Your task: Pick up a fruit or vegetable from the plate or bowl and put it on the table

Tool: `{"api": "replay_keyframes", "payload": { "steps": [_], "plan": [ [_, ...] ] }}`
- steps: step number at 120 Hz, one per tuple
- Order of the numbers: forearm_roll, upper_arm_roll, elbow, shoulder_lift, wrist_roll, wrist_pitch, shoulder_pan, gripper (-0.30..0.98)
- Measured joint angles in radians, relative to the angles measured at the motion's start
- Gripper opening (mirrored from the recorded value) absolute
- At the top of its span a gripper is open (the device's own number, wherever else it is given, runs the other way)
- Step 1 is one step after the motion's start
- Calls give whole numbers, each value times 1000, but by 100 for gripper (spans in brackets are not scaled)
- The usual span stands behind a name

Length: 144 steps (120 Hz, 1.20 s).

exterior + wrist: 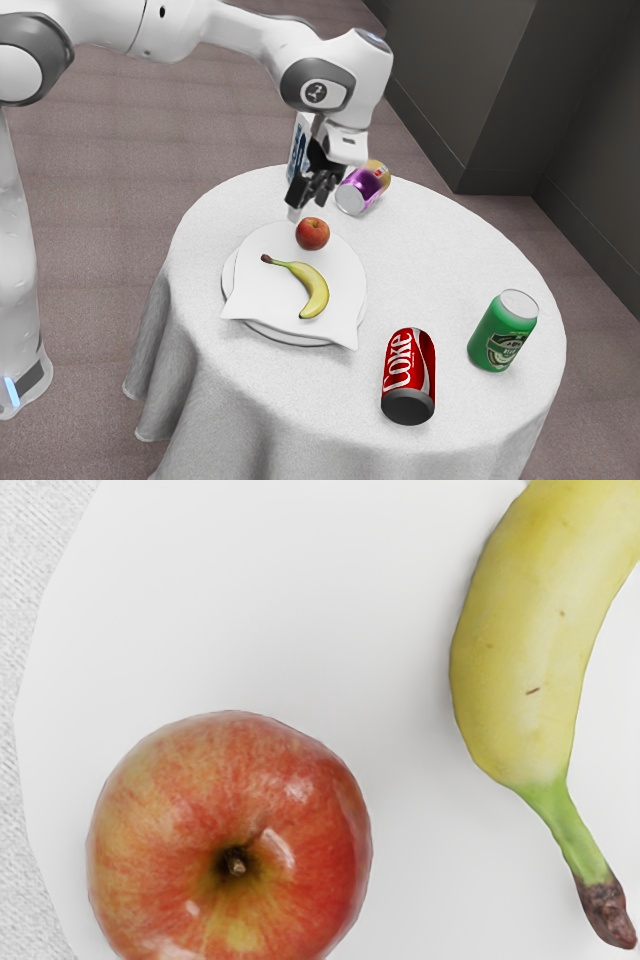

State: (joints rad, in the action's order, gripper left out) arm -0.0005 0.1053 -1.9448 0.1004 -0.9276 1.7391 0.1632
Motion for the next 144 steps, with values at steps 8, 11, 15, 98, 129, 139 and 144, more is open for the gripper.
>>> {"api": "replay_keyframes", "payload": {
  "steps": [8, 11, 15, 98, 129, 139, 144],
  "plan": [
    [-18, 0, 0, -1, -8, 9, -2, 68],
    [-24, 0, -1, -1, -11, 13, -3, 68],
    [-30, 0, -2, -1, -14, 18, -3, 68],
    [-1, 5, -54, -33, -51, 196, -4, 68],
    [13, -2, -54, -67, -55, 232, -5, 68],
    [16, -3, -55, -71, -56, 236, -3, 68],
    [18, -3, -56, -73, -56, 238, -2, 68]
  ]
}}
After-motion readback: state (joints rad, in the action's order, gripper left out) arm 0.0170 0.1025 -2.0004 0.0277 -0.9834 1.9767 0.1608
